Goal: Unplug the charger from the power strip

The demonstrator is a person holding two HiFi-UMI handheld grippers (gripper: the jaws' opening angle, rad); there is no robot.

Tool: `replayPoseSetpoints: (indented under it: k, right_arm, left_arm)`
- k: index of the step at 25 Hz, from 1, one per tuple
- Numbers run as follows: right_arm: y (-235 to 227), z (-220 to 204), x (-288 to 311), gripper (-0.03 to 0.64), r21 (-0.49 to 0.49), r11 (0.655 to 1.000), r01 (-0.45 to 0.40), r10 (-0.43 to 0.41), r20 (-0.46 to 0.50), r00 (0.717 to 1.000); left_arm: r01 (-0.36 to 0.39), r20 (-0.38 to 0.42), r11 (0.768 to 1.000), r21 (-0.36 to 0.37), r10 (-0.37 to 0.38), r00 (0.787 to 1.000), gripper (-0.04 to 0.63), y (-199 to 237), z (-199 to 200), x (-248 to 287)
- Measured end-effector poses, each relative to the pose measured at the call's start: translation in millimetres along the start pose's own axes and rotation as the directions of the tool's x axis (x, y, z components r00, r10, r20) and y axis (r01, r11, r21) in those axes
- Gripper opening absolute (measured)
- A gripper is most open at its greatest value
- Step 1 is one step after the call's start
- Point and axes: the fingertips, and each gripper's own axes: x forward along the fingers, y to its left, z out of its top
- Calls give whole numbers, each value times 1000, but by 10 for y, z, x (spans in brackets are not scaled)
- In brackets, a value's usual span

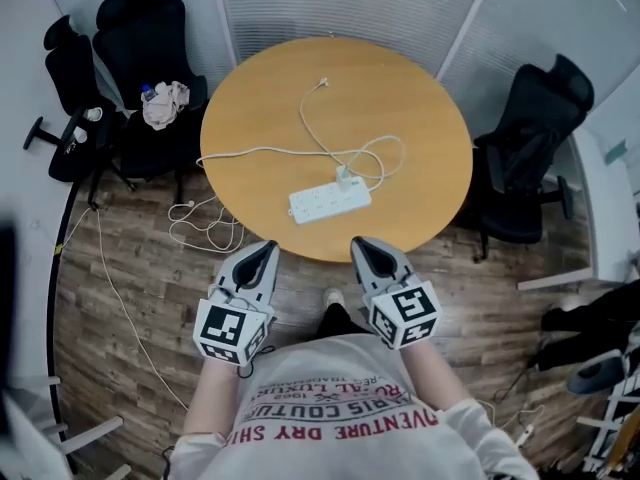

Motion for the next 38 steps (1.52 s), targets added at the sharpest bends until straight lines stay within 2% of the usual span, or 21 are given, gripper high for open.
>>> replayPoseSetpoints:
  k: [6, 10, 13, 19, 22, 25, 29, 30, 31, 32, 35, 38]
  right_arm:
    - [-750, 172, 534, 29, -32, 995, -90, 89, -34, 995]
    - [-1187, 109, 829, 29, -37, 993, -113, 110, -81, 991]
    - [-1439, -106, 1042, 29, -31, 993, -113, 107, -155, 982]
    - [-1722, -591, 1361, 29, -13, 993, -117, 108, -303, 947]
    - [-1781, -813, 1526, 29, -18, 992, -121, 106, -370, 923]
    - [-1759, -1054, 1666, 29, -32, 991, -133, 107, -424, 900]
    - [-1737, -1291, 1804, 34, -38, 991, -130, 96, -483, 870]
    - [-1726, -1332, 1840, 72, -29, 992, -127, 96, -493, 865]
    - [-1706, -1371, 1872, 143, -21, 992, -126, 99, -502, 859]
    - [-1683, -1406, 1905, 171, -14, 991, -131, 106, -511, 853]
    - [-1643, -1474, 2019, 204, 10, 989, -146, 129, -527, 840]
    - [-1625, -1477, 2121, 216, 26, 993, -115, 112, -529, 841]
  left_arm:
    - [-85, 8, 996, 33, 85, 996, 34, 132, 162, 768]
    - [-112, 1, 993, 30, 112, 994, 34, 154, 97, 1181]
    - [-137, -10, 991, 11, 137, 991, 34, 238, -63, 1425]
    - [-166, -118, 986, -26, 162, 980, 34, 491, -590, 1763]
    - [-166, -166, 984, -60, 154, 974, 34, 591, -857, 1895]
    - [-129, -241, 988, -88, 105, 965, 34, 601, -1195, 2029]
    - [-55, -350, 994, -91, 20, 937, 34, 558, -1634, 2243]
    - [-44, -370, 995, -90, 7, 929, 34, 560, -1719, 2289]
    - [-37, -385, 995, -92, -1, 923, 34, 568, -1791, 2329]
    - [-36, -396, 995, -95, -5, 918, 34, 580, -1849, 2367]
    - [-60, -421, 993, -102, 11, 907, 34, 643, -1981, 2483]
    - [-74, -450, 992, -104, 19, 893, 34, 663, -2071, 2522]
